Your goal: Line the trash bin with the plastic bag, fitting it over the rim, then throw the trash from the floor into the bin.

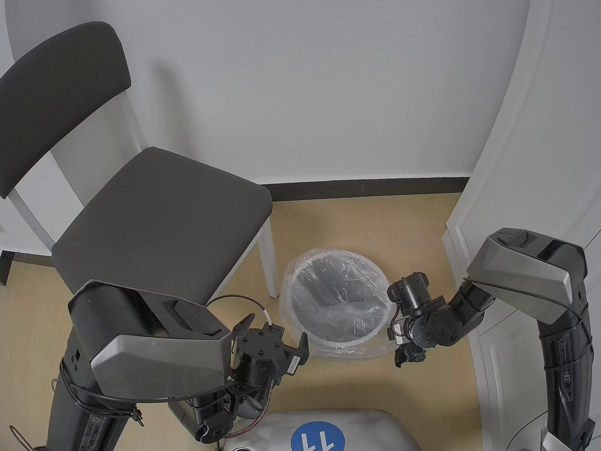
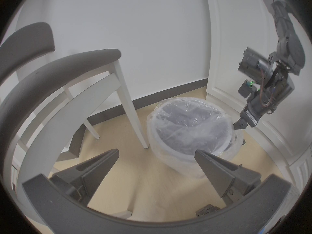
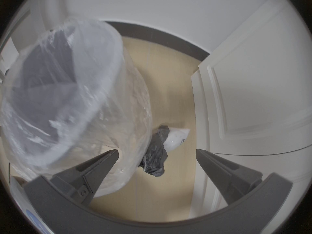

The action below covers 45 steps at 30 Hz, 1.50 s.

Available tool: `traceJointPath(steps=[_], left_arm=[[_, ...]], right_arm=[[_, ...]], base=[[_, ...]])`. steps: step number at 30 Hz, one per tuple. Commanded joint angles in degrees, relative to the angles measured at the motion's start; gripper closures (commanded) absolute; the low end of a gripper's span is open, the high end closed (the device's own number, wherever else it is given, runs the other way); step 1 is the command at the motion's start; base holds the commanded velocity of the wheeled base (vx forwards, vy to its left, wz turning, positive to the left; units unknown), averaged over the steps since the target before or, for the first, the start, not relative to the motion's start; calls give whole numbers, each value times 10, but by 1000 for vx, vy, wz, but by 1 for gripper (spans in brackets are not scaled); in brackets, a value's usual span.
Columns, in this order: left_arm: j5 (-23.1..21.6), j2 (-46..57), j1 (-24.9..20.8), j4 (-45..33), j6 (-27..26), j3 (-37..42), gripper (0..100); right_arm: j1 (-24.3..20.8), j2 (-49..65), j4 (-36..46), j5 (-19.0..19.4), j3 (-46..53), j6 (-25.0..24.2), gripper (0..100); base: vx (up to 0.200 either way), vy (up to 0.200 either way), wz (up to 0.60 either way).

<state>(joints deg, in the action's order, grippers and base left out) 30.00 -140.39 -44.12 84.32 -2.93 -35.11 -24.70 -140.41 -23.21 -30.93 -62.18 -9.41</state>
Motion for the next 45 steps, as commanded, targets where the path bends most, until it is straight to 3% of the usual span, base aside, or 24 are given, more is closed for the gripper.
traceJointPath(steps=[1, 2, 4, 5, 6, 8, 9, 13, 16, 25, 27, 31, 34, 45], left_arm=[[1, 28, -15, -57, -30, -70, 0], [1, 29, -16, -65, -30, -74, 0], [1, 49, -26, -140, -30, -129, 0], [1, 49, -26, -140, -30, -129, 0], [1, 57, -30, -215, -30, -181, 0], [1, 58, -32, -268, -30, -218, 0], [1, 57, -33, -333, -29, -262, 0], [4, 38, -34, -499, -24, -396, 0], [23, 4, -33, -577, -24, -492, 0], [74, -90, -33, -745, -23, -674, 0], [75, -96, -32, -757, -23, -686, 0], [77, -126, -28, -856, -22, -759, 0], [77, -149, -26, -882, -22, -794, 0], [78, -177, -15, -892, -1, -795, 0]], right_arm=[[-2, 64, -62, 14, 80, 11, 0], [0, 66, -64, 17, 83, 13, 0], [13, 92, -70, 66, 105, 19, 0], [13, 92, -70, 66, 105, 19, 0], [26, 113, -76, 126, 121, 19, 0], [43, 131, -78, 160, 125, 21, 0], [62, 153, -78, 191, 125, 22, 0], [111, 195, -76, 255, 126, 23, 0], [135, 211, -76, 285, 134, 32, 0], [194, 231, -97, 342, 160, 77, 0], [200, 232, -104, 346, 160, 79, 0], [229, 251, -117, 365, 167, 93, 0], [244, 262, -117, 380, 166, 95, 0], [260, 267, -119, 386, 167, 96, 0]], base=[[0, 0, 0], [0, 0, 0], [0, 0, 0], [0, 0, 0], [0, 0, 0], [0, 0, 0], [0, 0, 0], [0, 0, 0], [0, 0, 0], [0, 0, 0], [0, 0, 0], [0, 0, 0], [0, 0, 0], [0, 0, 0]])
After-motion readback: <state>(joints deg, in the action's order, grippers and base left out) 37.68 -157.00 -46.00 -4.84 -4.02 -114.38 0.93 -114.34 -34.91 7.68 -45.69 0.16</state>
